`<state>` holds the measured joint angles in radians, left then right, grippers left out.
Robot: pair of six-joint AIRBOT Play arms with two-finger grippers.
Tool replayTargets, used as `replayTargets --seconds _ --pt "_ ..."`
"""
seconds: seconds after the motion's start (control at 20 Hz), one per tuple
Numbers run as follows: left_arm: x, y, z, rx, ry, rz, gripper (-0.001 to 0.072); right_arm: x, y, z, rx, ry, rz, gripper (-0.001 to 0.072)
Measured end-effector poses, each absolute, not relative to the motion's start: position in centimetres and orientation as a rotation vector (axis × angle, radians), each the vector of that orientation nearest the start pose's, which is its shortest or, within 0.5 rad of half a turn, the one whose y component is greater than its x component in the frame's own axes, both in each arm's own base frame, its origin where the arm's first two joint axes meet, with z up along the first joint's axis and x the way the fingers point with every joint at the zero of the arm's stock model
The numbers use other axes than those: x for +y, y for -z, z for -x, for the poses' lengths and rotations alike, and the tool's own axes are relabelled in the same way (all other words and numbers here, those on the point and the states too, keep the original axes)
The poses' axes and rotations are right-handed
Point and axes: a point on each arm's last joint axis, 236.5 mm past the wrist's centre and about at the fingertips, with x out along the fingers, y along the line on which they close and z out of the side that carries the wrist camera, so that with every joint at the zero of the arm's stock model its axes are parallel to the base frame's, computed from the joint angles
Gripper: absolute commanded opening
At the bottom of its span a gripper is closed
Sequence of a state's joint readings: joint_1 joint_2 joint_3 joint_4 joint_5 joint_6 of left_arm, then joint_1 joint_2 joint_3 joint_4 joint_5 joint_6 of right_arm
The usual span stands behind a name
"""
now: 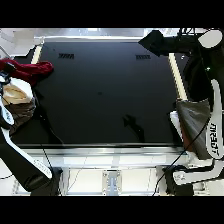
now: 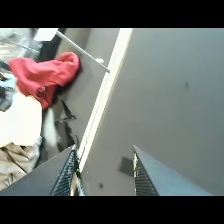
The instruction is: Fold the shirts.
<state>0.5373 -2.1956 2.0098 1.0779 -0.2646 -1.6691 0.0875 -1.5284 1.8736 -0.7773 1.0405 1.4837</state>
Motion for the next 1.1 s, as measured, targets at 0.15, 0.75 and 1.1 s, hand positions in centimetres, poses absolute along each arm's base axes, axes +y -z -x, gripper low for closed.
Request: replayTargets --seconds 0.15,0.75,1.1 --pt "35.1 2.7 -65.1 0.222 -0.530 0.755 0.0185 20.7 -26.9 -51.3 0.608 -0.641 -0.526 0.0408" --pt "28.4 -6.5 -68.9 0.107 -0.380 0.748 0.0008 24.6 -28.1 -51.0 0.539 -0.676 -0.492 0.0407" --pt "9.0 -17.4 -67.2 0.348 0.081 0.552 0.0008 24.3 -30.0 -50.9 0.497 -0.683 -0.481 0.0407"
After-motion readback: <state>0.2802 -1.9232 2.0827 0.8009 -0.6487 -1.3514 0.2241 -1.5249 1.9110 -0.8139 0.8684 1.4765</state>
